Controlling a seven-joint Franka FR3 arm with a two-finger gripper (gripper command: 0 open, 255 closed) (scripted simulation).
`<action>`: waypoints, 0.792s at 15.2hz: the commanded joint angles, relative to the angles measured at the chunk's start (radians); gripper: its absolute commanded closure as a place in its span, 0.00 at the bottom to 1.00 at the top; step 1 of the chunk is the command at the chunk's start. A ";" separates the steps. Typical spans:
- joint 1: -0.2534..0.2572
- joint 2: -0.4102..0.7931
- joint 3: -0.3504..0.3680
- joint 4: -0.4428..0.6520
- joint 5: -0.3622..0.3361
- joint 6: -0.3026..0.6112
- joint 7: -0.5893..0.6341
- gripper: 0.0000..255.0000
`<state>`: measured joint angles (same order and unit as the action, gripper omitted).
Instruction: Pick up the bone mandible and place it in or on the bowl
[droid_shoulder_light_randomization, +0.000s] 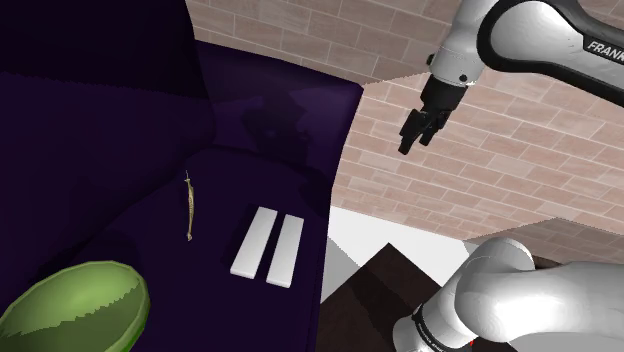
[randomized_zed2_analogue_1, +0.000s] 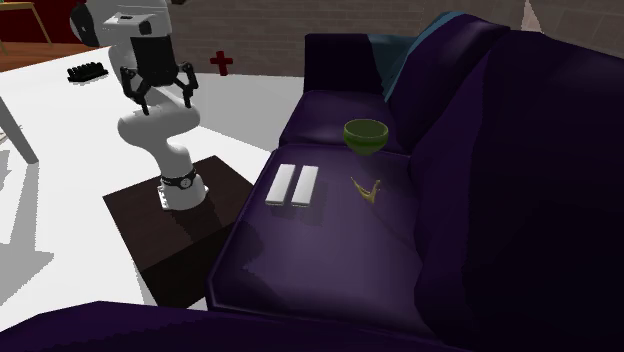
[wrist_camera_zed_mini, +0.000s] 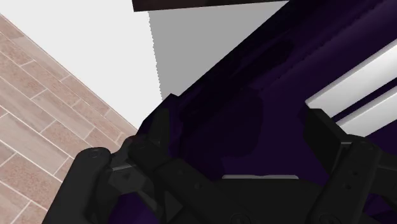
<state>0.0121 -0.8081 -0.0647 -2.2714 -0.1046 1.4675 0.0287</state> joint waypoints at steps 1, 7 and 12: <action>0.000 0.000 0.000 0.000 0.000 0.000 0.000 0.00; 0.022 0.077 0.117 -0.042 0.076 0.114 0.165 0.00; 0.036 0.181 0.213 -0.039 0.122 0.214 0.298 0.00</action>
<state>0.0456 -0.6556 0.1286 -2.3157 0.0089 1.6575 0.2984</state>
